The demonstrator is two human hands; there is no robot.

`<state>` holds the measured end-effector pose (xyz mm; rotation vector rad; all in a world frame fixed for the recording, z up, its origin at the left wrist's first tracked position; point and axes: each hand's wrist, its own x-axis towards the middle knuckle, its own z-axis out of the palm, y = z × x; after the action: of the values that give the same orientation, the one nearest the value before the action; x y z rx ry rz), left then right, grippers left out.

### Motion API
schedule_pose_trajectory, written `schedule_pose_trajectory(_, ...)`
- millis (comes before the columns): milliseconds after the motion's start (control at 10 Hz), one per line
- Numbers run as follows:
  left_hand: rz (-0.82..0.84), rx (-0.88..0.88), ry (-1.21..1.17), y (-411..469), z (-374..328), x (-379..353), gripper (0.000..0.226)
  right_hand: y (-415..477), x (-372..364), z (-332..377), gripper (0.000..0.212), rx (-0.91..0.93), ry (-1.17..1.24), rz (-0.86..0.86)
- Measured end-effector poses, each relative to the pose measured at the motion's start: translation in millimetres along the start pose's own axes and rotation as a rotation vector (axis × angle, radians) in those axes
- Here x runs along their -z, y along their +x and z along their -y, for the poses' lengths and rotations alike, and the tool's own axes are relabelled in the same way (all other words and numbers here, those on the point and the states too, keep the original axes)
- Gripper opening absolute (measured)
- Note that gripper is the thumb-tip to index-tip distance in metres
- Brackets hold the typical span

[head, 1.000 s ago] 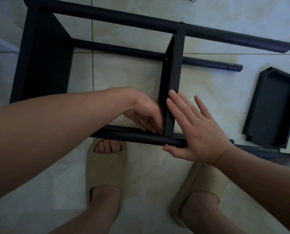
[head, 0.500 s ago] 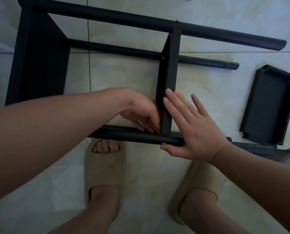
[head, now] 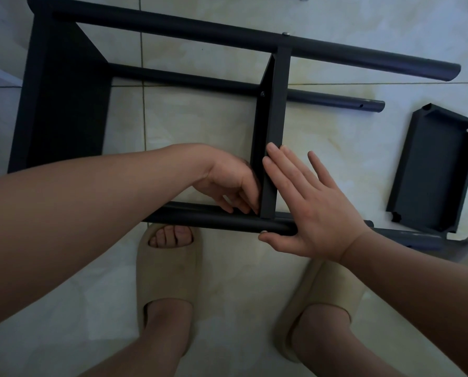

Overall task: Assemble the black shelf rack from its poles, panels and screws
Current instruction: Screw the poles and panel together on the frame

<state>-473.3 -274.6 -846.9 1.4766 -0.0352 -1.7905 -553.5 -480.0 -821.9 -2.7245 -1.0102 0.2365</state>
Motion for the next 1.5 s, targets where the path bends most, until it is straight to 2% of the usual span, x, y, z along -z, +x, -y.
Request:
schedule_pose_trajectory(300, -0.045, -0.018, 0.049, 2.9, 0.3, 0.4, 0.009, -0.4, -0.8, -0.6, 0.104, 0.001, 0.003, -0.011)
schedule_pose_trajectory(500, 0.012, -0.008, 0.004, -0.6, 0.0, 1.1, 0.015, -0.3, -0.6, -0.5, 0.104, -0.002, -0.006, -0.001)
schedule_pose_trajectory(700, -0.049, -0.021, 0.036, 3.3, 2.6, -2.1, 0.01, -0.2, 0.4, -0.9, 0.104, -0.008, -0.015, 0.004)
schedule_pose_trajectory(1100, -0.018, -0.022, 0.019, -0.3, 0.7, -3.5, 0.015, -0.7, -0.2, -0.5, 0.104, -0.018, -0.024, 0.013)
schedule_pose_trajectory(1500, -0.012, -0.056, -0.12, -0.7, 4.2, -6.1, 0.017, -0.8, 0.1, -0.5, 0.104, -0.017, -0.043, 0.002)
